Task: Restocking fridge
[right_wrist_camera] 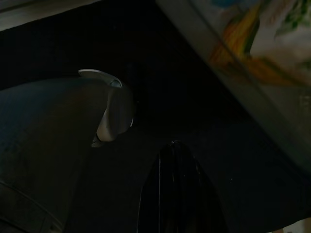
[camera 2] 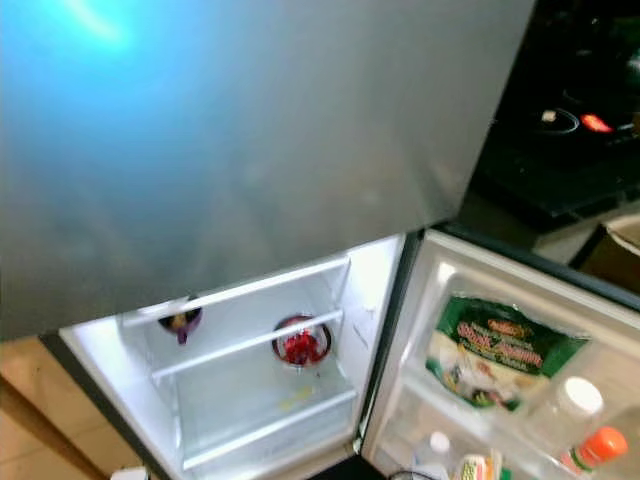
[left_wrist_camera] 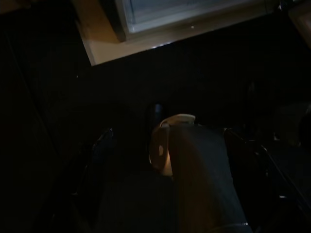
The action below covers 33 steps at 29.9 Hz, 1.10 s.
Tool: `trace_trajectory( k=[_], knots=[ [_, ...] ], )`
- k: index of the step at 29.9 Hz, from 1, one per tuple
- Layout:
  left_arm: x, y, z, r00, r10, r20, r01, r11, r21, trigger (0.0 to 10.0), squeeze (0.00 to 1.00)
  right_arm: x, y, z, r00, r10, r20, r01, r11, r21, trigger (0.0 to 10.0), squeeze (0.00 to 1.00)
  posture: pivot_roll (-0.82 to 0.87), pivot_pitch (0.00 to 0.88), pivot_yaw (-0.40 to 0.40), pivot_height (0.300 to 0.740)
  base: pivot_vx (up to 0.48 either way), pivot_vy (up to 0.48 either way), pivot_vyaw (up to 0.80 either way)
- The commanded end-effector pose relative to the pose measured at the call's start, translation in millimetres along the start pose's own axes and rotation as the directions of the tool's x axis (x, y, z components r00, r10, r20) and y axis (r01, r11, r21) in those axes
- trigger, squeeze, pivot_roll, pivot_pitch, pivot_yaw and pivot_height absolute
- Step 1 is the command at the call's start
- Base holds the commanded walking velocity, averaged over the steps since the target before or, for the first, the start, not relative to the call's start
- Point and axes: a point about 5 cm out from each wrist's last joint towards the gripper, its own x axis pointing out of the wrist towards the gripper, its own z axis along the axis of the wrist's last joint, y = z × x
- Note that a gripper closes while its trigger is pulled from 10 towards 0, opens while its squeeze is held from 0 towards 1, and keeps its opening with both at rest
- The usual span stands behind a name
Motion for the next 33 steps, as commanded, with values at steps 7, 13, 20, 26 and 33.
trace_trajectory(
  k=[7, 13, 20, 26, 33],
  knots=[
    [-1.6, 3.3, -5.0, 1.0, 0.011, -0.015, -0.011, 1.0, 0.004, 10.0, 0.0, 0.0, -2.5, 1.8, 1.0, 0.006, -0.001, -0.006, 1.0, -0.005, 10.0, 0.0, -0.07, 0.003, -0.008, 0.74, -0.371, 0.0, 0.0],
    [-1.1, 2.0, -5.1, 1.0, 0.013, -0.015, -0.013, 1.0, 0.0, 10.0, 0.0, -0.2, -3.7, 2.3, 1.0, 0.007, 0.002, -0.007, 1.0, -0.016, 10.0, 0.0, -0.07, 0.006, -0.012, 0.74, -0.37, 0.0, 0.0],
    [-1.0, -0.8, -8.0, 1.0, 0.006, -0.02, -0.006, 1.0, -0.006, 10.0, 0.0, -0.7, -6.4, 0.6, 1.0, 0.006, -0.003, -0.006, 0.999, -0.034, 10.0, 0.0, -0.08, 0.01, -0.02, 0.74, -0.365, 0.0, 0.0],
    [-1.0, -2.0, -9.5, 1.0, 0.0, -0.022, -0.001, 1.0, -0.009, 10.0, 0.0, -0.8, -6.8, 0.1, 1.0, 0.008, -0.004, -0.008, 0.999, -0.038, 10.0, 0.0, -0.08, 0.01, -0.02, 0.74, -0.364, 0.0, 0.0],
    [-0.9, -3.3, -9.9, 1.0, -0.004, -0.019, 0.004, 1.0, -0.01, 10.0, 0.0, -0.9, -5.9, -1.2, 1.0, 0.016, -0.008, -0.016, 0.999, -0.028, 10.0, 0.0, -0.08, 0.013, -0.018, 0.74, -0.351, 0.0, 0.0]
  ],
)
